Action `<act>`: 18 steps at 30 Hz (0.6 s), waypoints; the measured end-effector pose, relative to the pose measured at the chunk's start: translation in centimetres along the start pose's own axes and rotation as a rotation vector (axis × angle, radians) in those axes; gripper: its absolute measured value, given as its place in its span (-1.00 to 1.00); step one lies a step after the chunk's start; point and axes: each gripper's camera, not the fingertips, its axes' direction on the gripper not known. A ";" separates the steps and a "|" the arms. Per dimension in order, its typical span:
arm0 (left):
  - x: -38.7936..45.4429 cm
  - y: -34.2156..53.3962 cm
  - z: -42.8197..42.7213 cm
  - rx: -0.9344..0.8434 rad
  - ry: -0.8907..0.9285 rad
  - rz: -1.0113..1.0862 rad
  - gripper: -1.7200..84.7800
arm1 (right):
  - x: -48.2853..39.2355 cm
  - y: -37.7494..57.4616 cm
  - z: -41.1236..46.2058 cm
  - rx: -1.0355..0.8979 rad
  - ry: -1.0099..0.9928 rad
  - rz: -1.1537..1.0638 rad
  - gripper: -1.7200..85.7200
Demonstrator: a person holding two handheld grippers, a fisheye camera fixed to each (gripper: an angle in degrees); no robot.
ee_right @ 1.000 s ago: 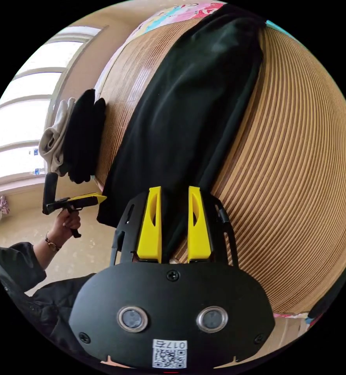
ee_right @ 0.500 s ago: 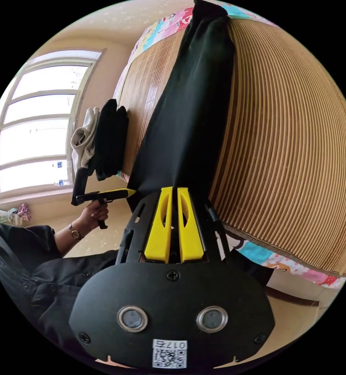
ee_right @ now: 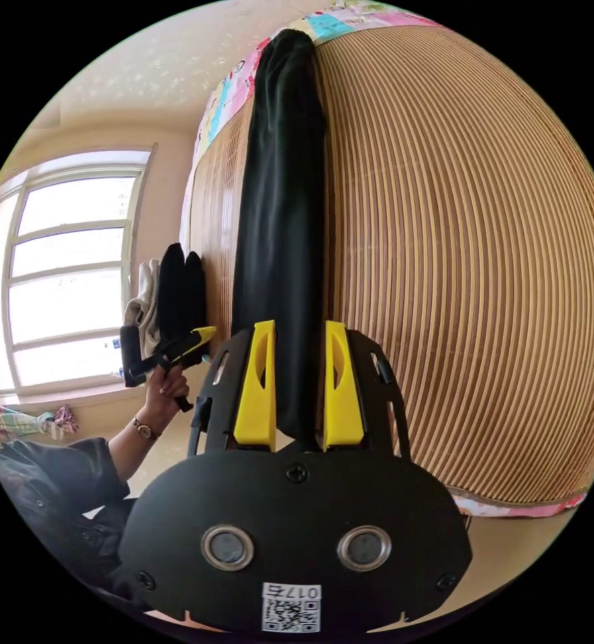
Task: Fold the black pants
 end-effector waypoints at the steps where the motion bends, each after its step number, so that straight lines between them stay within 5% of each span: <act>1: 0.0 -1.5 0.6 0.010 0.012 0.006 -0.71 | 1.0 -1.7 0.3 0.003 -0.066 0.027 -0.69; 5: 0.7 -5.0 4.8 -0.114 0.017 0.059 -0.69 | 2.3 -5.4 3.4 -0.091 -0.177 0.051 -0.71; 8: 1.8 -2.9 5.1 -0.091 -0.142 0.172 -0.78 | 2.1 -4.7 4.2 -0.185 -0.160 0.017 -0.82; 18: -2.4 7.9 5.3 -0.207 0.200 0.134 -0.77 | 6.2 4.3 -0.1 -0.249 -0.208 0.008 -0.80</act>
